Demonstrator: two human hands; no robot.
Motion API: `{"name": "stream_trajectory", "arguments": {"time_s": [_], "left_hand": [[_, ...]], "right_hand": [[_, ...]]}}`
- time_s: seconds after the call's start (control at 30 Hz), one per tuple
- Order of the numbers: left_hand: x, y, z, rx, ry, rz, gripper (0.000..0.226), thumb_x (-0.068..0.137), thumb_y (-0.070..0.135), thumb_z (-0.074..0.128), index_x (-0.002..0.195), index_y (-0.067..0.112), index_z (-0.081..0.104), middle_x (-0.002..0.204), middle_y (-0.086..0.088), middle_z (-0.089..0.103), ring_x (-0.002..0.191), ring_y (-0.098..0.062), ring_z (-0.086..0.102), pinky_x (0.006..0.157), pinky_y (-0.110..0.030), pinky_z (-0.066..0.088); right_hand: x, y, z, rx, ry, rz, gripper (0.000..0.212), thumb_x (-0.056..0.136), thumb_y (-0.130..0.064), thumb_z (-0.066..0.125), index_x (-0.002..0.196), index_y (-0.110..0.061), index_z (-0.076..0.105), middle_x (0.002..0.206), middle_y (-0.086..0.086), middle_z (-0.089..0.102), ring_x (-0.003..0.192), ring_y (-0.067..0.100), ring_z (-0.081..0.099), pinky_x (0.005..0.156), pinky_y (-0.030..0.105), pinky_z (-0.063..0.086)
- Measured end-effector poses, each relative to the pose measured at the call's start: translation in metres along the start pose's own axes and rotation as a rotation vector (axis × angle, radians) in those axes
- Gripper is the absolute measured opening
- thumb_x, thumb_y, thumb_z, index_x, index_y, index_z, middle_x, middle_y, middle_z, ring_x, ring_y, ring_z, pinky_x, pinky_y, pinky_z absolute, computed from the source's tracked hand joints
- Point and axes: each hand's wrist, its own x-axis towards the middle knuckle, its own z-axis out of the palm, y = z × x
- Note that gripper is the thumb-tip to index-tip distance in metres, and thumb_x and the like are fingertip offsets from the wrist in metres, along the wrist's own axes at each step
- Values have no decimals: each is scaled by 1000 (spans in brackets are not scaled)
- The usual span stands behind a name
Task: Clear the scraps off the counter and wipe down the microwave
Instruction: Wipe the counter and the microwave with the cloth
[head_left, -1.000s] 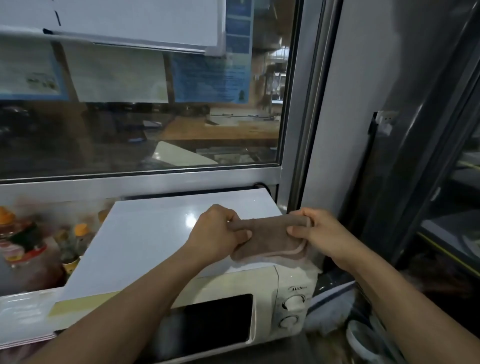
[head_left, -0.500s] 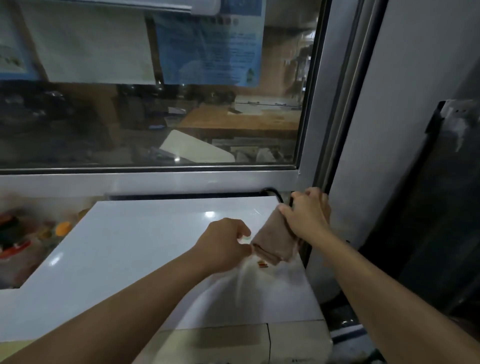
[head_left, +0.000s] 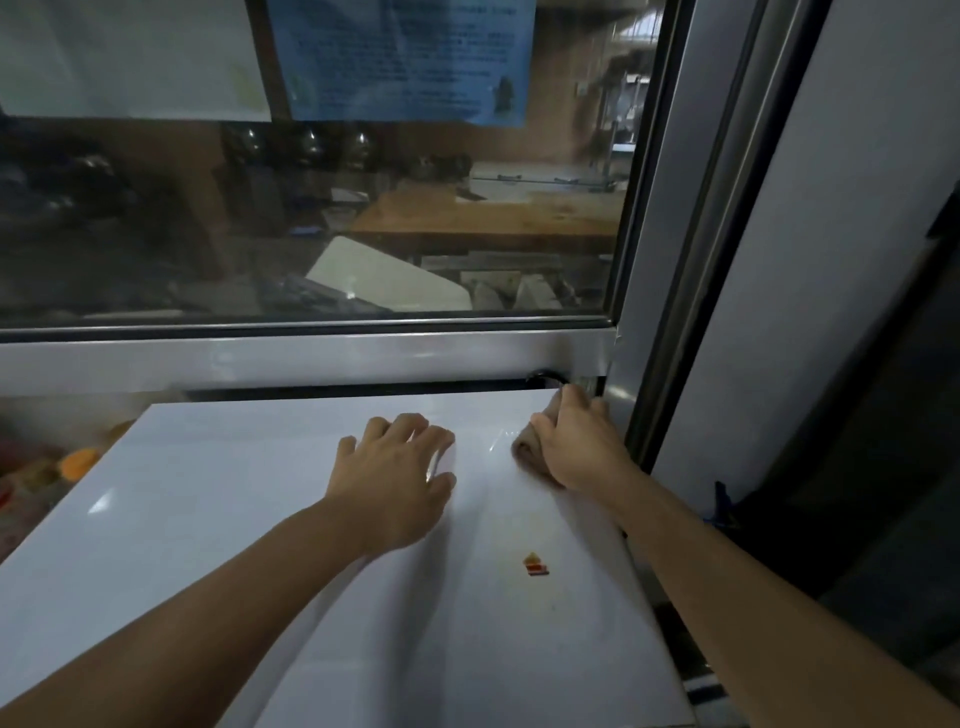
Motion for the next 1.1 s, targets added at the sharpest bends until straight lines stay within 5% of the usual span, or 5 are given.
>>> {"name": "stream_trajectory", "arguments": {"time_s": [0.2,0.4,0.57,0.87,1.1], "left_hand": [[3,-5,4,-2,-3,4,45,92,48,37,136,40,33,147,9,28,131,-22,29,105,-42,28],[1,-1,1,-2,-29,-12,48,92,47,37,139,38,32,150,7,26,135,-24,27,107,-45,27],[-2,-1,0,7,-16,-16,46,93,46,36,138,39,34,149,7,29,133,-24,28,106,-45,28],[2,-8,6,18,13,15,47,92,51,35,137,40,33,148,8,30,132,-23,30,106,-46,29],[2,-8,4,5,-5,6,46,91,50,36,136,41,34,146,10,30,131,-23,28,105,-44,28]], "right_hand": [[36,4,1,82,-51,-43,27,97,-37,35,112,-16,43,129,18,33,100,32,49,86,36,41],[-22,16,-6,127,-43,-125,41,100,-28,34,139,-15,31,143,17,25,123,34,40,101,37,35],[-98,38,-12,92,-32,-293,35,99,-27,35,132,-17,29,125,8,35,82,14,44,69,23,34],[-3,11,-6,-43,-100,-150,41,100,-31,28,133,-6,28,138,19,26,120,35,39,102,40,36],[5,11,1,-83,-56,-177,42,99,-29,28,136,-11,26,143,17,21,125,33,37,105,42,33]]}}
